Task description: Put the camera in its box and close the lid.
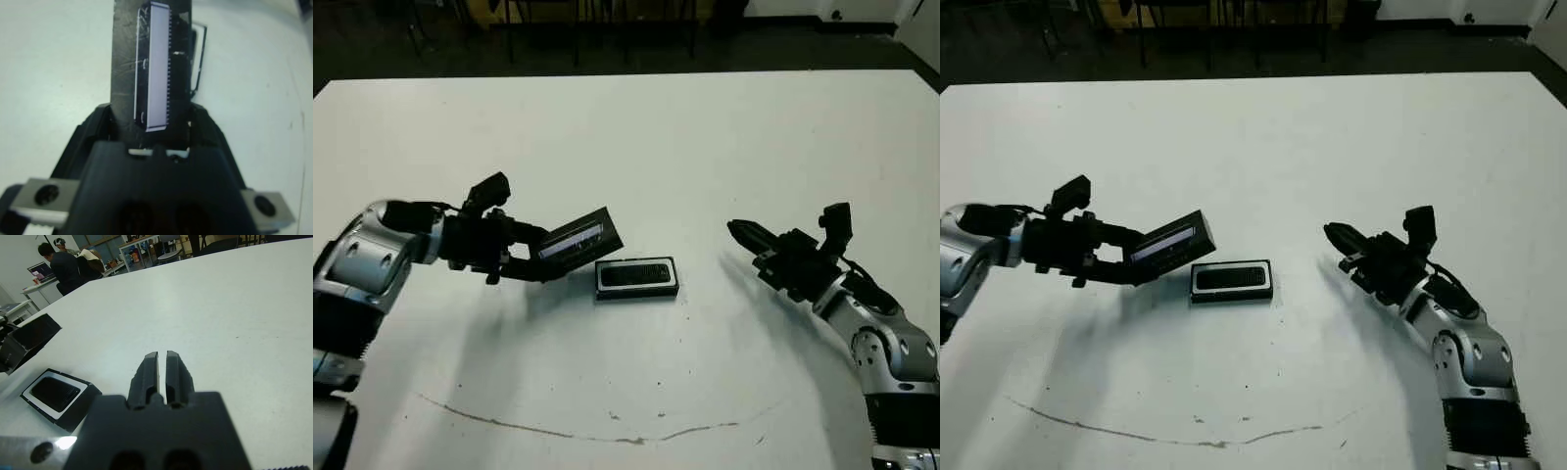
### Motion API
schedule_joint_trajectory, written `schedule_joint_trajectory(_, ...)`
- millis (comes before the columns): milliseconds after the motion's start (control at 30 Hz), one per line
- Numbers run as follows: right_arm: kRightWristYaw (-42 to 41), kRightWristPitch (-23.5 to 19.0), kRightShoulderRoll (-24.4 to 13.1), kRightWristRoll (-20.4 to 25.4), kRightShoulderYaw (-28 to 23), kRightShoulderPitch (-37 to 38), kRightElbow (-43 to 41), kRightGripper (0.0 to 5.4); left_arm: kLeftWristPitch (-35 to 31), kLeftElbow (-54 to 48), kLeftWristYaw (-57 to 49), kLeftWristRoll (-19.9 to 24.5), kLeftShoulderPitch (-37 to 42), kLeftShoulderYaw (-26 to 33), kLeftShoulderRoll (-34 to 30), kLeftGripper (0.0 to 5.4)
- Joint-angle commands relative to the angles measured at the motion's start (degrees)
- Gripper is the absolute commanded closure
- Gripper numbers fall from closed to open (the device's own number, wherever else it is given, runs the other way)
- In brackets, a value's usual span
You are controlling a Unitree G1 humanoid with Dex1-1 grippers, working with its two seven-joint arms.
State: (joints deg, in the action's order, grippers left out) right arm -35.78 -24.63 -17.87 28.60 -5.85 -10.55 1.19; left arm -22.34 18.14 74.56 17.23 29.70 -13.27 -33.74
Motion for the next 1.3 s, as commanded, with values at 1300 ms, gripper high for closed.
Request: schedule_joint_trajectory(1300, 0.74, 2.62, 0.02, -2.24, 0.07, 2.91, -0.97, 5.40, -3.21, 2.78, 4.62, -7.14, 1.99, -8.63, 6.18, 2.74)
